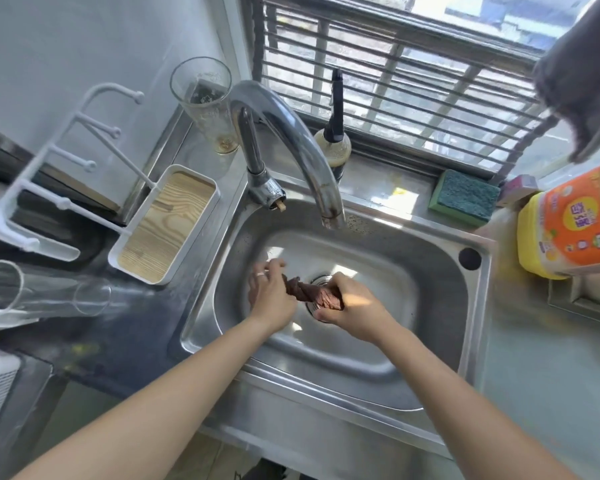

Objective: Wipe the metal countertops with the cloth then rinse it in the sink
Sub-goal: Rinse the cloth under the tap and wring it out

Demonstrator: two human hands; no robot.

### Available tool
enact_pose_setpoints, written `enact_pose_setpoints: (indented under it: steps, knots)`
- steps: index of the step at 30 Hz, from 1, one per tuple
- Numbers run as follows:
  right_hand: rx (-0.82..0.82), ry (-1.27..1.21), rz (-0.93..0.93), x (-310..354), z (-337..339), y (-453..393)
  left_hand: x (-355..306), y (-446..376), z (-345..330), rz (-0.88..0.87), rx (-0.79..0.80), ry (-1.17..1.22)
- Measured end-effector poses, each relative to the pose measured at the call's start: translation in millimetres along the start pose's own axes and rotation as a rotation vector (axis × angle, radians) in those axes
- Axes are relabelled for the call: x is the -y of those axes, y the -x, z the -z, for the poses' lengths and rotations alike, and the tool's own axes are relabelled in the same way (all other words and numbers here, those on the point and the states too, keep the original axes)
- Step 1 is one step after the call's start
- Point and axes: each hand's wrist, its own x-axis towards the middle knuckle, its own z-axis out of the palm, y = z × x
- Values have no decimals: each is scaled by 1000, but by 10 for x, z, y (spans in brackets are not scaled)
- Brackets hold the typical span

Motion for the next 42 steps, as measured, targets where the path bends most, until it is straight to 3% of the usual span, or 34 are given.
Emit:
enact_pose_setpoints:
  steps: [2, 5, 7, 12, 17, 23, 26, 30, 32, 34, 37, 38, 40, 42]
  knots:
    - [-101, -102, -50, 50, -53, 115, -49, 32, -7, 173, -64, 199]
    - [-254, -237, -70, 98, -139, 214, -273, 158, 44, 509, 253, 844]
    - [-324, -302, -118, 128, -145, 266, -355, 230, 57, 519, 379, 1062]
    - [-393, -334, -194, 165, -54, 290, -337, 190, -67, 495, 282, 1127]
    - [-624, -438, -296, 217, 90, 288, -291, 153, -63, 451, 350, 1122]
    - [-908, -461, -263, 418, 223, 343, -389, 185, 31, 451, 439, 1015]
    - [-808, -583, -312, 342, 384, 333, -336, 230, 171, 425, 499, 834]
    - [-445, -801, -136, 369, 498, 426, -446, 321, 306, 377, 656, 926]
    - [-299, -879, -86, 404, 525, 498, -562, 371, 317, 303, 628, 919]
    - [-384, -807, -96, 429, 564, 534, -627, 375, 313, 258, 496, 884]
    - [-715, -634, -305, 386, 608, 559, -582, 294, 360, 345, 328, 959]
    - [-750, -666, -367, 385, 620, 568, -556, 280, 394, 382, 324, 992]
    - [-632, -839, -396, 387, 619, 545, -501, 313, 485, 444, 449, 993]
    - [-493, -909, -305, 425, 582, 531, -490, 394, 556, 432, 648, 898]
